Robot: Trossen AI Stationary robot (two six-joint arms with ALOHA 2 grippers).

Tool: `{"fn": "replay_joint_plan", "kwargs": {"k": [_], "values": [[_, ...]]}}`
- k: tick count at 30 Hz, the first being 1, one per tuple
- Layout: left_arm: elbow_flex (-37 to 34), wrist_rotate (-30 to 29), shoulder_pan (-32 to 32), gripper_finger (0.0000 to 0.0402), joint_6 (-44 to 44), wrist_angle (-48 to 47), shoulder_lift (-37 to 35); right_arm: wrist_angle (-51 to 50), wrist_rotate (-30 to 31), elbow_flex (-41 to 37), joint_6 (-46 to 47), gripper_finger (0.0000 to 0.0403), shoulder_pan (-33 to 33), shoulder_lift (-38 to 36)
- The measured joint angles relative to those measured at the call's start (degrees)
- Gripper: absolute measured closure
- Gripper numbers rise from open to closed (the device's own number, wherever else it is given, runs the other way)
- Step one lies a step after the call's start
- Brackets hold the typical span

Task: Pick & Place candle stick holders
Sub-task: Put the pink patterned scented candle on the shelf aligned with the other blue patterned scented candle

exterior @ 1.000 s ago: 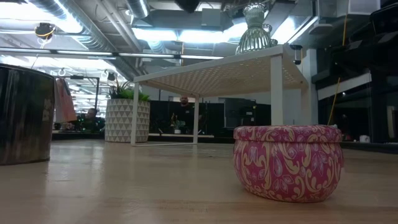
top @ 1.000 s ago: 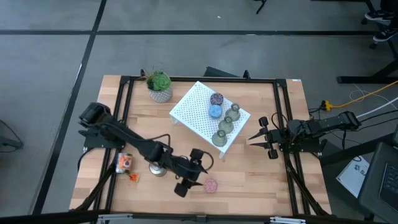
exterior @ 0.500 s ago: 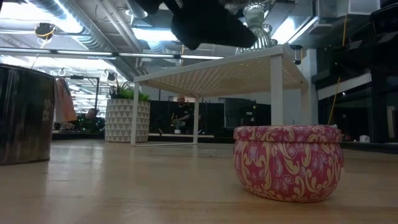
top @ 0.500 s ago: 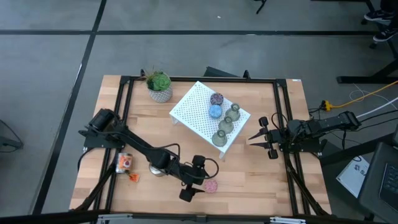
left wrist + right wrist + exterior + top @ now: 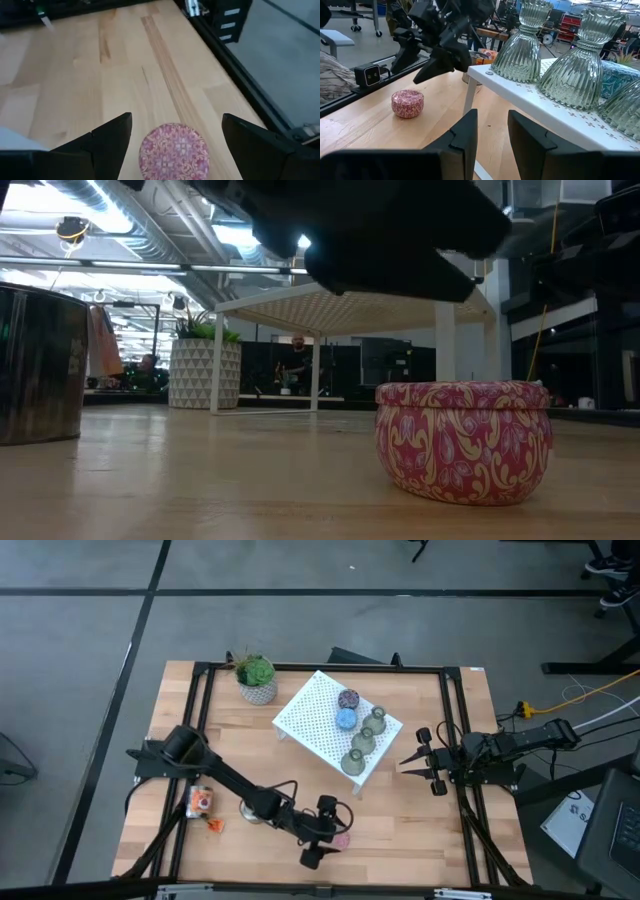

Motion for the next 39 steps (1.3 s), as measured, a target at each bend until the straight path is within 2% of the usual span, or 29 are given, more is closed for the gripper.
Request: {"fn": "replay_joint_plan", "kwargs": {"k": [4, 13, 20, 39], "values": [[0.0, -2.0, -0.5, 0.0095, 0.0, 1.2, 1.2, 0.0, 0.0, 0.0, 0.0, 0.0290, 0.0, 0.0], [0.1, -2.3, 0.0, 0.0095, -4.1, 0.1, 2.3, 0.0, 0.0, 0.0, 0.0, 0.0290, 0.0, 0.0], [0.0, 4.1, 1.8, 0.0095, -9.1, 1.7, 5.8, 0.0, 0.0, 0.0, 0.0, 0.0291, 0.0, 0.0], [0.2, 0.6, -0.1, 0.0095, -6.0, 0.7, 7.1, 0.0, 0.0, 0.0, 0.0, 0.0291, 0.0, 0.0]]}}
